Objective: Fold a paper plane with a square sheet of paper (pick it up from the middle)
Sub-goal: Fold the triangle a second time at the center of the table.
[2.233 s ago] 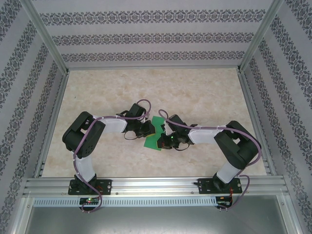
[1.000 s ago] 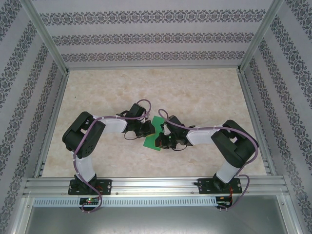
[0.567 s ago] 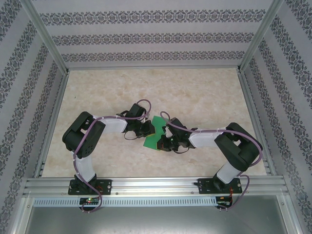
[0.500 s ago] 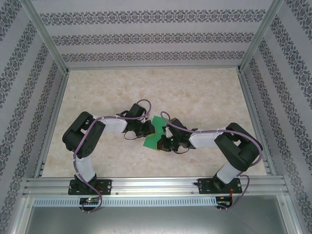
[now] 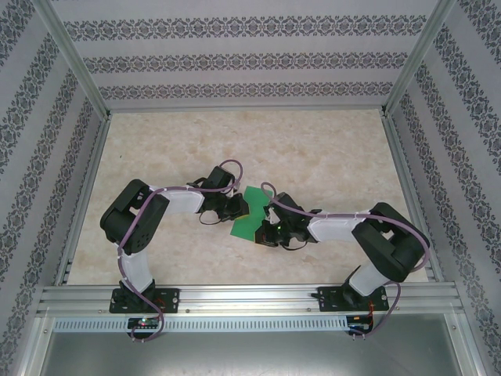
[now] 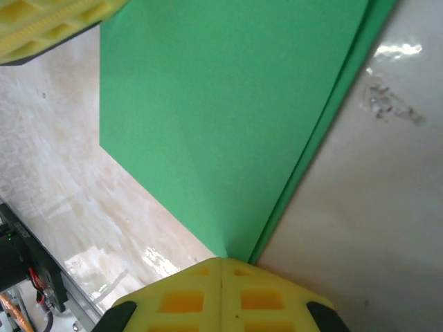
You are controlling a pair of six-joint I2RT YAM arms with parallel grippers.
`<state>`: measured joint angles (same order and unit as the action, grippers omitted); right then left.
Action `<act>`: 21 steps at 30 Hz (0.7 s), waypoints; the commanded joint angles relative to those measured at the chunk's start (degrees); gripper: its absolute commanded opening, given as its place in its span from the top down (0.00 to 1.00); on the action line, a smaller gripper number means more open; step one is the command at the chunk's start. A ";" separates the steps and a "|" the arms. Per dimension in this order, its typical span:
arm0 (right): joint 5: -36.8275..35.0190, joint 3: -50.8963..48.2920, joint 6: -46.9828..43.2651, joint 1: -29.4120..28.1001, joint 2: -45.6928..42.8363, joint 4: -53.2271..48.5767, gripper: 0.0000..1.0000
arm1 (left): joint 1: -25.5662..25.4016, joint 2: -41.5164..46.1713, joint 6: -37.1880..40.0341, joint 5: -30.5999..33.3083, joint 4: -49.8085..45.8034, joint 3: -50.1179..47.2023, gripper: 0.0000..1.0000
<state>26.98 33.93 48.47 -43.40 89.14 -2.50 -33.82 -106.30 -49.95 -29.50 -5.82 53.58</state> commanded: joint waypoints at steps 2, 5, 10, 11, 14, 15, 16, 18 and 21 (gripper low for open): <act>-2.69 6.68 0.68 -0.30 -0.93 -0.91 0.96 | -0.13 -0.53 0.46 4.44 -3.45 -0.32 0.87; -4.59 9.88 0.88 -0.28 3.19 -0.27 0.97 | -0.10 -0.55 0.17 4.32 -3.10 -0.32 0.87; -5.48 11.32 3.45 -0.09 9.15 6.14 0.97 | -0.16 -0.57 -0.23 4.00 -2.70 -0.35 0.87; -5.74 11.56 3.72 -0.24 9.99 6.78 0.98 | -0.12 -0.48 -0.31 3.88 -2.75 -0.43 0.87; -7.12 11.11 4.28 -0.39 11.11 7.48 0.98 | -0.13 -0.48 -0.57 3.70 -2.60 -0.43 0.87; -7.86 10.54 4.57 -0.42 11.14 7.84 0.99 | -0.10 -0.43 -0.74 3.62 -2.43 -0.52 0.87; -8.35 9.98 4.85 -0.39 11.07 8.45 0.99 | -0.11 -0.45 -0.88 3.61 -2.24 -0.66 0.87; -9.06 8.80 5.86 -0.27 11.07 10.35 0.99 | -0.15 -0.40 -1.20 3.54 -1.87 -0.72 0.87; -9.46 7.50 7.39 -0.04 10.93 13.03 0.99 | -0.11 -0.40 -1.45 3.54 -1.65 -0.93 0.87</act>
<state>20.12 42.74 53.47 -43.77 100.05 5.32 -33.78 -106.21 -50.46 -28.77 -5.65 53.63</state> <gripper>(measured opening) 0.043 0.129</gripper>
